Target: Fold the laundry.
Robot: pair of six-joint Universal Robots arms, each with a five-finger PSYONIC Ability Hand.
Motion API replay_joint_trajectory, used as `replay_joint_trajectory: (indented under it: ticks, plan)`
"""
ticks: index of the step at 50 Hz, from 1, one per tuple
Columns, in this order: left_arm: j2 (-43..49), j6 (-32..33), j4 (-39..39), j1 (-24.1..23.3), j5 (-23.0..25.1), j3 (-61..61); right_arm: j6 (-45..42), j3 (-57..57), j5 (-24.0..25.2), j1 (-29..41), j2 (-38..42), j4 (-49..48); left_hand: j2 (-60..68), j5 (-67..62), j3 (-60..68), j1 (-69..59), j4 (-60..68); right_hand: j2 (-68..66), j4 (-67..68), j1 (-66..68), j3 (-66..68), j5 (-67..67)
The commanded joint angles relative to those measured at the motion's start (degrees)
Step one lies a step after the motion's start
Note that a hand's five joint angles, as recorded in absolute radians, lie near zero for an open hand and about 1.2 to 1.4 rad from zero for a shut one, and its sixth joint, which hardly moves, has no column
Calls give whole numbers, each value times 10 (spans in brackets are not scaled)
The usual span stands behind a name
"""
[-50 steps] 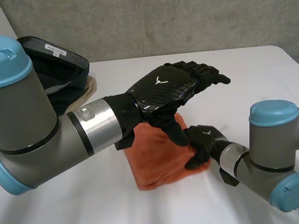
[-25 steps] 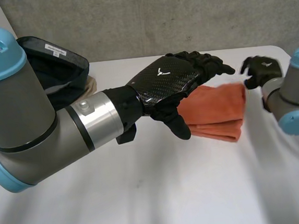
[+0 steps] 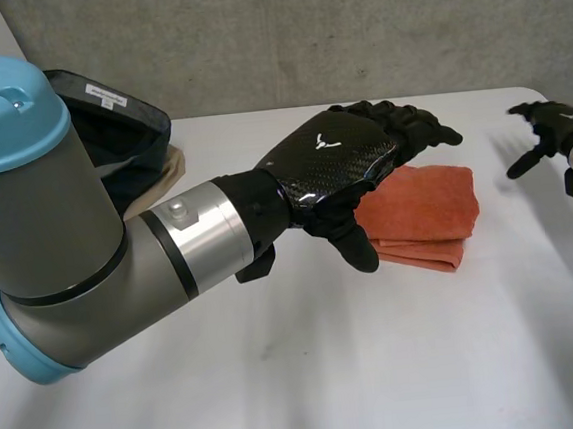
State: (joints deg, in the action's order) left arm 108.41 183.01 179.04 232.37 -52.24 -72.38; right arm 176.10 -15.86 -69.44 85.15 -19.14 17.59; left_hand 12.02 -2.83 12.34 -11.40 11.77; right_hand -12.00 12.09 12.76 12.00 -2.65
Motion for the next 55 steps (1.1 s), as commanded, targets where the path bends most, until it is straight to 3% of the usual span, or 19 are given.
replay_joint_trajectory:
  ticks: [1,25,28,31,32,36,48,52,55]
  plan:
    - [0,0,1,-1,1,-6,-50,-39,144,-8,-31,24,-20,28,-23,14,-18,20,-21,-28,-20,26]
    - [5,1,2,-3,2,-18,-131,-31,221,53,18,81,-20,28,-23,14,-18,3,-4,-10,-3,9]
    - [5,0,2,-3,2,-18,-131,-24,219,59,24,80,-20,28,-23,14,-18,-122,121,114,122,-115]
    - [5,0,2,-3,2,-19,-126,-1,212,59,32,80,-20,28,-23,14,-18,-678,677,671,678,-672]
    - [5,0,2,-3,2,-19,-125,6,205,60,35,78,-20,28,-23,14,-18,-680,679,672,680,-674]
    - [6,0,2,-3,2,-19,-119,42,142,56,44,61,-20,28,-23,14,-18,-680,679,672,680,-674]
    - [3,0,3,-3,2,-11,-21,91,-194,14,56,-119,-20,28,-23,14,-18,-680,679,672,680,-674]
    - [3,0,3,-3,2,-9,-21,92,-242,-3,56,-142,-20,28,-23,14,-18,-680,679,672,680,-674]
    - [4,0,3,-4,2,-9,-21,91,-245,-18,58,-152,-20,28,-23,14,-18,-680,679,672,680,-674]
